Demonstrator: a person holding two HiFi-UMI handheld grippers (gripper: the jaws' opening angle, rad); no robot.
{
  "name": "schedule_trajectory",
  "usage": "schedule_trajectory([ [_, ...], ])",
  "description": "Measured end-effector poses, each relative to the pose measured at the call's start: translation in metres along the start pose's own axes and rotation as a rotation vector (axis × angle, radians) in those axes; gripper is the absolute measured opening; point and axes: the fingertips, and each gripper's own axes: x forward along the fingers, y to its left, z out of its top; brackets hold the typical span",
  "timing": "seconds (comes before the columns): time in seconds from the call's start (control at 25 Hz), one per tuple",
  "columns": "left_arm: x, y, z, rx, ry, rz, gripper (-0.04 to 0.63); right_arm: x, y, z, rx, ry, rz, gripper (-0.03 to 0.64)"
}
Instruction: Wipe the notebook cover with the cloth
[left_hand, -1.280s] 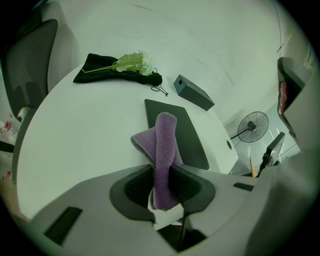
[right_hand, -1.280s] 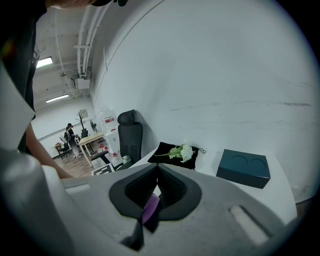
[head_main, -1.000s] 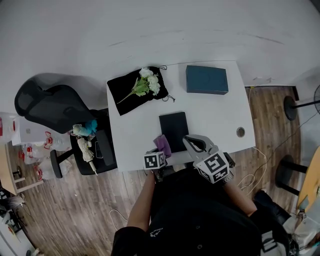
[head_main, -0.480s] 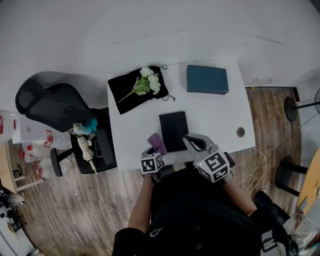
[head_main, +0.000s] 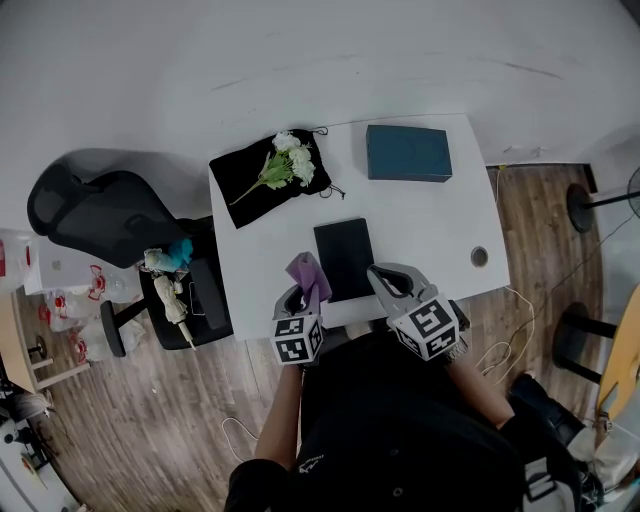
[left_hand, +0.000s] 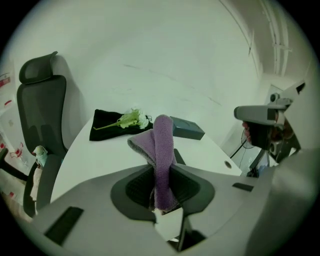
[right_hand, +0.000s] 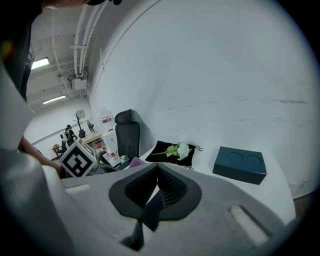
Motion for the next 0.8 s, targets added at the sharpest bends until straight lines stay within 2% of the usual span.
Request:
schedule_trajectory([
  [0.28, -0.027, -0.027, 0.038, 0.089, -0.132, -0.028, 0.084, -0.003, -0.004, 0.003, 0.009, -0.012, -0.011, 0.005],
  [0.8, -0.049, -0.040, 0.092, 0.146, -0.267, -0.004, 0.084, -0.014, -0.014, 0.028, 0.039, -0.094, -0.026, 0.005],
])
